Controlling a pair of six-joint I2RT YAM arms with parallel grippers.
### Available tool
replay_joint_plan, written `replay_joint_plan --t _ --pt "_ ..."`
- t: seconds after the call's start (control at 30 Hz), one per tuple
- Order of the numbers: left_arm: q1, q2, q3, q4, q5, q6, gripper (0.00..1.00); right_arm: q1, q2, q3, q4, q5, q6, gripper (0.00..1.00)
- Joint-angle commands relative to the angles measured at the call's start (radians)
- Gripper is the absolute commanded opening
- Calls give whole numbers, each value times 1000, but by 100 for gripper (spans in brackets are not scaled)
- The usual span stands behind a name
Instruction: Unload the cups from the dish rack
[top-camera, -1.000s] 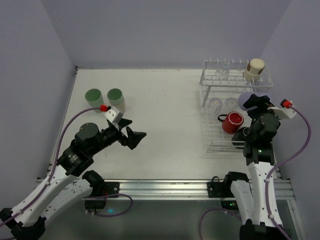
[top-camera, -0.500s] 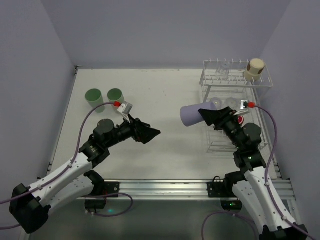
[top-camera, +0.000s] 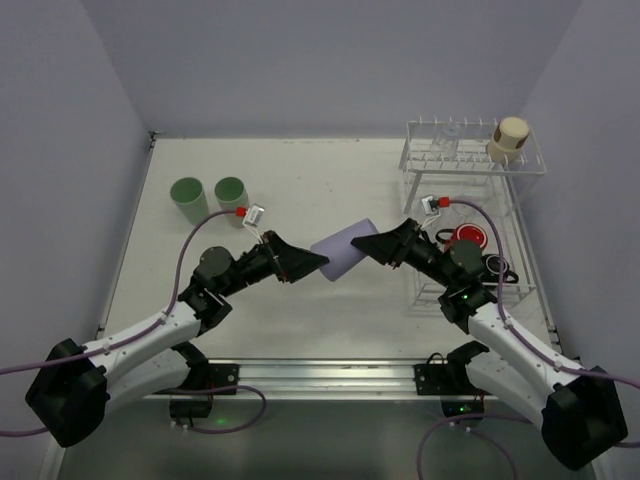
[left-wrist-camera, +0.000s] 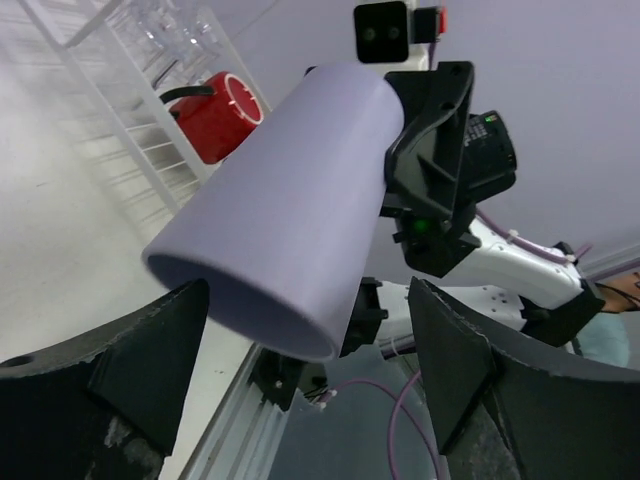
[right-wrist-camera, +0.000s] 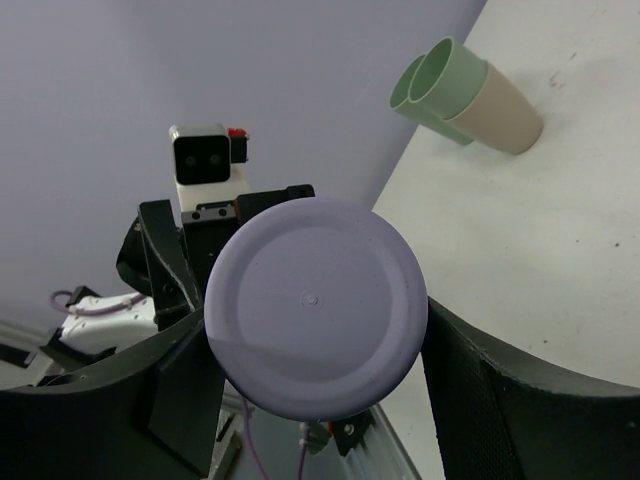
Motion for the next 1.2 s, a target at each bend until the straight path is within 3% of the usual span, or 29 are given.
replay_joint_plan --t 0.0,0.17,0.23,0.27,0.3,0.33,0.37,0.43,0.47,0.5,0.57,0.6,0.67,0.87,1.17 --pt "-20 1 -3 150 -21 -53 83 61 17 0 158 5 30 34" --pt "-23 8 15 185 -50 -39 69 141 71 -15 222 65 36 35" --pt "-23 4 35 177 -68 -9 48 170 103 -18 255 90 40 37" --pt "-23 -8 47 161 -77 13 27 175 111 -18 258 90 39 39" --pt "-21 -19 69 68 -108 39 15 180 119 -18 256 94 36 44" --pt "-21 -30 128 -3 -129 121 7 183 116 -21 252 101 31 66" --pt "-21 -51 170 -78 -187 177 0 183 110 -24 220 108 22 76" --pt "-20 -47 362 -398 -260 346 0 181 55 -26 143 165 -25 98" --pt "-17 -35 436 -510 -347 404 0 181 27 -23 41 191 -48 99" --pt "-15 -15 519 -736 -390 450 0 183 -25 -19 -15 218 -93 99" --pt "8 71 760 -934 -500 566 0 183 -74 8 -178 297 -148 99" --pt "20 108 844 -1114 -514 588 0 181 -91 20 -233 311 -198 99" --pt "73 204 1036 -1306 -515 656 0 181 -114 77 -395 338 -255 99" --pt "285 384 1279 -1592 -443 775 0 180 -61 157 -600 296 -401 99" --pt "489 482 1407 -1725 -481 782 0 183 -51 131 -597 196 -424 99"
